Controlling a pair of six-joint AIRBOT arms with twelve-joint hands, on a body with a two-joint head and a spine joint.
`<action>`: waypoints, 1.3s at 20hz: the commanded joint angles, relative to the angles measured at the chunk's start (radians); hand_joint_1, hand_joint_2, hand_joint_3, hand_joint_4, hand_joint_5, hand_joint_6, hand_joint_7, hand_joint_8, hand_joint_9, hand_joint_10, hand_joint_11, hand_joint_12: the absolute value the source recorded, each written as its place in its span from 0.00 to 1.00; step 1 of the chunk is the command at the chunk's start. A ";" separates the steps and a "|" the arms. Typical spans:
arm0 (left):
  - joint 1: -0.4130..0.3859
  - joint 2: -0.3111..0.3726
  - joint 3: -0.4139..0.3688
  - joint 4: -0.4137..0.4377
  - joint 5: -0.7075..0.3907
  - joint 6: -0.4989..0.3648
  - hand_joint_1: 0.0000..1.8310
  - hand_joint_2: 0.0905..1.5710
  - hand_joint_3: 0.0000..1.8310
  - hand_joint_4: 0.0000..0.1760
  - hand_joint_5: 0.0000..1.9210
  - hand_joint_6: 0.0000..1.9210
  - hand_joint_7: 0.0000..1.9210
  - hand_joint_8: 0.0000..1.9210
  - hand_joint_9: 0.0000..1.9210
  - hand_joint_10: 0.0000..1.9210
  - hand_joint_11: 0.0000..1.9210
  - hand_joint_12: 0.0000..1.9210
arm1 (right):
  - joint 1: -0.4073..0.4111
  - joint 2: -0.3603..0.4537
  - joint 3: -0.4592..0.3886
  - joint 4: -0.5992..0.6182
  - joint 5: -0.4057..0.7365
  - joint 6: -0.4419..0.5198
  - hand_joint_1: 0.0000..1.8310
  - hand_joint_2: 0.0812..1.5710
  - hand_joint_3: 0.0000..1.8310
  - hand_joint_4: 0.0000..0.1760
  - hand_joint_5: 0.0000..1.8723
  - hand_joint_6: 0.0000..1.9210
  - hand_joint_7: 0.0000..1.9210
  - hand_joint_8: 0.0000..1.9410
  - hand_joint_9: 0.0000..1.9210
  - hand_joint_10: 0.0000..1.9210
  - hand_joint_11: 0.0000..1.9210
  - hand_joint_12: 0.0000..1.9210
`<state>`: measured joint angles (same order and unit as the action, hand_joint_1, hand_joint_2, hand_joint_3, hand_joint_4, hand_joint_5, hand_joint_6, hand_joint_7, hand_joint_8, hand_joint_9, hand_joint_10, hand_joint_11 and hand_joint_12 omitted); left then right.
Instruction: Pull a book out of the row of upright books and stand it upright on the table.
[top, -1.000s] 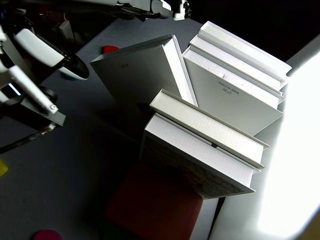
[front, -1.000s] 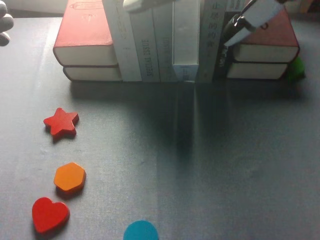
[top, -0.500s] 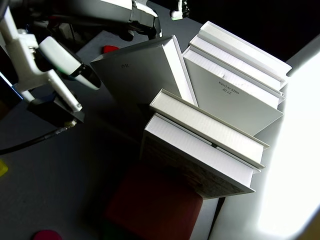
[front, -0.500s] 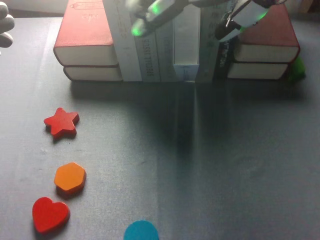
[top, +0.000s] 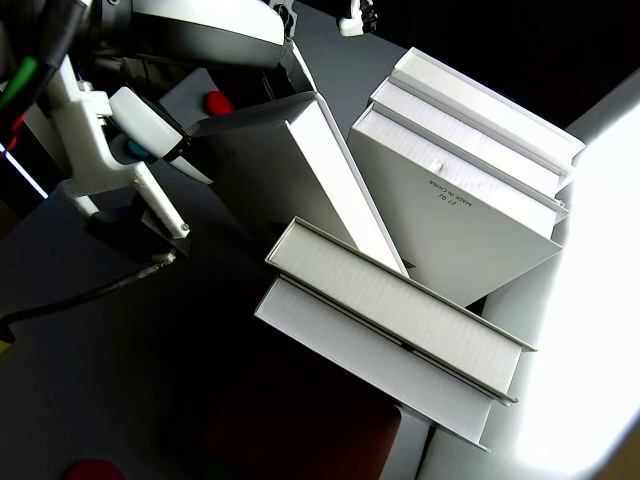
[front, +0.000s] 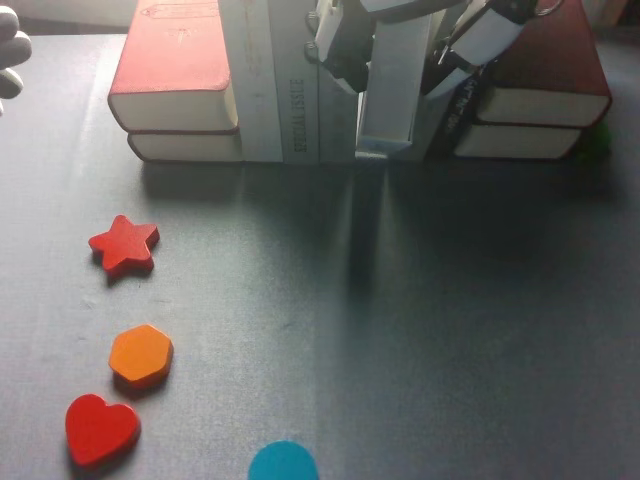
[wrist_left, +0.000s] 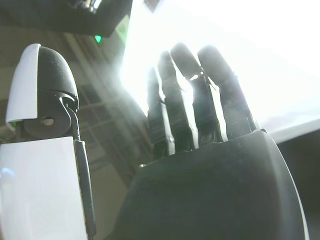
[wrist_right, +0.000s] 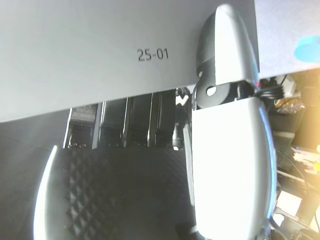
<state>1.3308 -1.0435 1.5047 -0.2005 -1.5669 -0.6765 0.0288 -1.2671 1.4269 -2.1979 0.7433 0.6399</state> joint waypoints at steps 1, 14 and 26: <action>-0.006 -0.007 -0.003 -0.045 -0.116 -0.010 0.58 0.57 0.00 0.00 0.29 0.00 0.33 0.01 0.17 0.60 0.08 0.95 | 0.009 0.002 -0.005 0.070 -0.048 0.010 0.76 0.67 0.00 0.00 0.58 0.36 0.55 0.41 0.50 0.64 0.35 0.87; -0.002 -0.008 -0.016 -0.041 -0.117 -0.010 0.61 0.56 0.00 0.04 0.29 0.00 0.33 0.01 0.17 0.59 0.08 0.95 | 0.009 0.144 -0.185 0.201 0.171 0.032 0.73 0.76 0.00 0.00 0.45 0.61 0.37 0.64 0.38 0.81 0.31 0.90; -0.001 -0.008 -0.017 -0.041 -0.116 -0.010 0.61 0.53 0.00 0.03 0.31 0.01 0.34 0.02 0.20 0.56 0.08 0.95 | -0.077 0.104 -0.150 0.513 0.188 -0.150 0.73 0.76 0.00 0.00 0.45 0.61 0.37 0.64 0.38 0.82 0.31 0.91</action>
<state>1.3369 -1.0496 1.4872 -0.1951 -1.5646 -0.6758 -0.0574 -1.1694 1.2816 -1.7588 0.9672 0.5007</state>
